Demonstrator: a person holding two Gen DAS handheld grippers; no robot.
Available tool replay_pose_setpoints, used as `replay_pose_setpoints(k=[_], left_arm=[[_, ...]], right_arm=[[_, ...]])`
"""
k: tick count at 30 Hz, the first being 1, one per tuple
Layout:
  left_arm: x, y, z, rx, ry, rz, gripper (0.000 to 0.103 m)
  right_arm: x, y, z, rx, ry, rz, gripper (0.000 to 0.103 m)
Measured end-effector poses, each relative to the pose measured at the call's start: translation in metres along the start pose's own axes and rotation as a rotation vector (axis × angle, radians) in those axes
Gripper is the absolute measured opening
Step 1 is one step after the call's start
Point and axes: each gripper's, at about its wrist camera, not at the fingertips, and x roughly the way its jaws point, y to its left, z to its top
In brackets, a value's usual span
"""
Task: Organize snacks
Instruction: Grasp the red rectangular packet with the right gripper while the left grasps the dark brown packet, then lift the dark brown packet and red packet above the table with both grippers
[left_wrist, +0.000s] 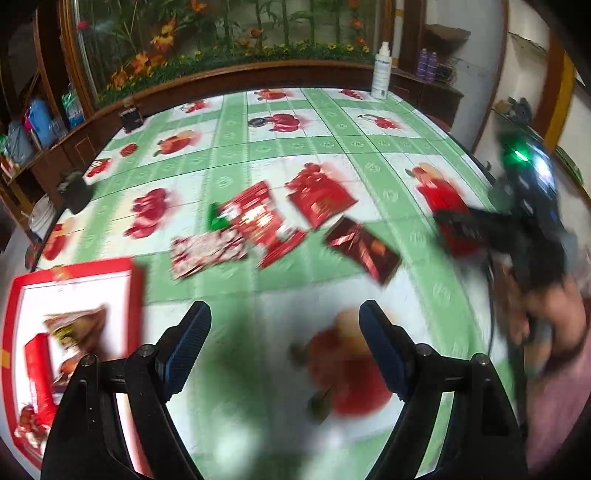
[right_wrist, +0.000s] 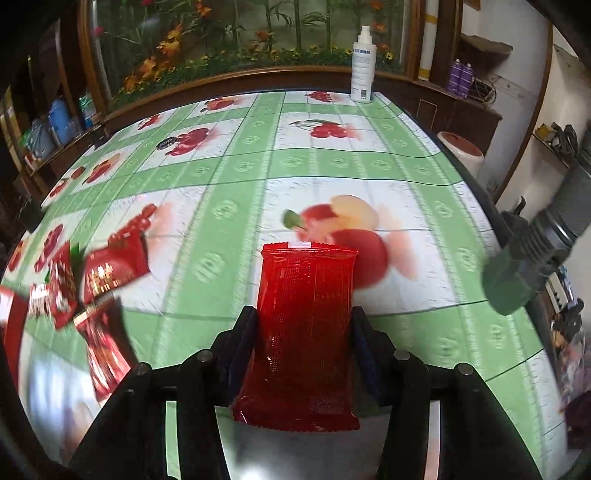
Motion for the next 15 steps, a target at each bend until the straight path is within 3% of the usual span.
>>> replay_pose_setpoints(k=[3, 5, 10, 15], left_arm=[[0.025, -0.020, 0.020, -0.061, 0.037, 0.012, 0.083], [0.041, -0.028, 0.029, -0.129, 0.072, -0.020, 0.083], [0.073, -0.040, 0.034, -0.237, 0.132, 0.021, 0.082], [0.085, -0.047, 0.038, -0.268, 0.112, 0.069, 0.082]], right_arm=[[-0.001, -0.006, 0.000, 0.022, 0.002, -0.005, 0.054], [0.000, -0.002, 0.000, 0.005, 0.000, -0.025, 0.055], [0.001, -0.002, 0.002, 0.018, 0.004, -0.017, 0.057], [0.002, -0.002, 0.002, 0.024, 0.006, -0.020, 0.057]])
